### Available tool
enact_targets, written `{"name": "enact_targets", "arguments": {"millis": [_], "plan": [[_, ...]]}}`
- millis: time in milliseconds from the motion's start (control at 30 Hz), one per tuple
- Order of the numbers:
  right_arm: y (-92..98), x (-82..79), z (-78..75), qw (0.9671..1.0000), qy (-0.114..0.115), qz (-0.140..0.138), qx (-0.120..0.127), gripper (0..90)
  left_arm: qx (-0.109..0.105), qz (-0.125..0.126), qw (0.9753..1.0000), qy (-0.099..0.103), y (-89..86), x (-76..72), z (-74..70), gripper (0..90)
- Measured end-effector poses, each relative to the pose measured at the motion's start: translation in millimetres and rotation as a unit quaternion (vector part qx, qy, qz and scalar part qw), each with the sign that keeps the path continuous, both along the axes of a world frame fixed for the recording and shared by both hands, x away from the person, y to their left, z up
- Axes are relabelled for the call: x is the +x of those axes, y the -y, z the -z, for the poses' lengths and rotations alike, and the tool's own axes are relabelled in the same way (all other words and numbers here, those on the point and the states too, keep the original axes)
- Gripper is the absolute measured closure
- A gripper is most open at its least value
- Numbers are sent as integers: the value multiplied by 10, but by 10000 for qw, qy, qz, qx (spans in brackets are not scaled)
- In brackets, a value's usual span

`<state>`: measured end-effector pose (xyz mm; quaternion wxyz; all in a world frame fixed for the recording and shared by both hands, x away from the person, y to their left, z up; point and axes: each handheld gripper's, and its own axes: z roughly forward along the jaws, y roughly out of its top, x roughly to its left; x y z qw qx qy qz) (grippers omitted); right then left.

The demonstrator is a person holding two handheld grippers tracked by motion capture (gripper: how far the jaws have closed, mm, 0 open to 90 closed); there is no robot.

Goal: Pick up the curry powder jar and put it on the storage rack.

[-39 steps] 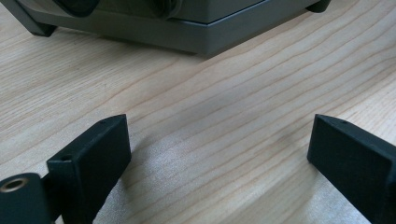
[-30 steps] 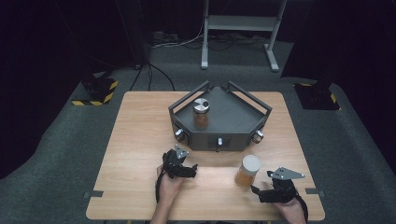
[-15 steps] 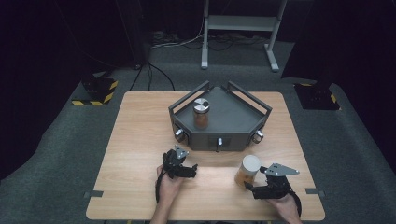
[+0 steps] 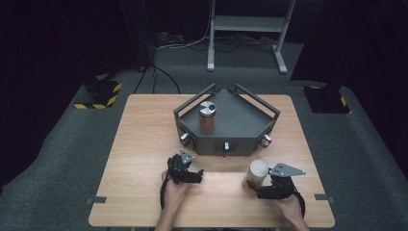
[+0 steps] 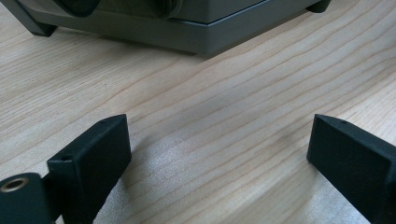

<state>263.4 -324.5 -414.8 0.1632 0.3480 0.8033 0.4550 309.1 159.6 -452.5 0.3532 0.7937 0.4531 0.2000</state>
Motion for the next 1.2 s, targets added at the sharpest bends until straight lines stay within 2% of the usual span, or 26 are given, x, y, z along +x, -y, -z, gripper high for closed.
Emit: {"name": "enact_targets", "arguments": {"millis": [567, 833, 1200], "plan": [[-9, -2, 12, 9998, 131, 43, 139, 267, 2, 0, 10000, -1, 0, 0, 0, 64], [-15, -10, 29, 9998, 162, 25, 146, 311, 0, -1, 10000, 0, 0, 0, 0, 64], [-44, -60, 37, 9994, 332, 28, 38, 335, 2, -2, 10000, -1, 0, 0, -1, 64]]}}
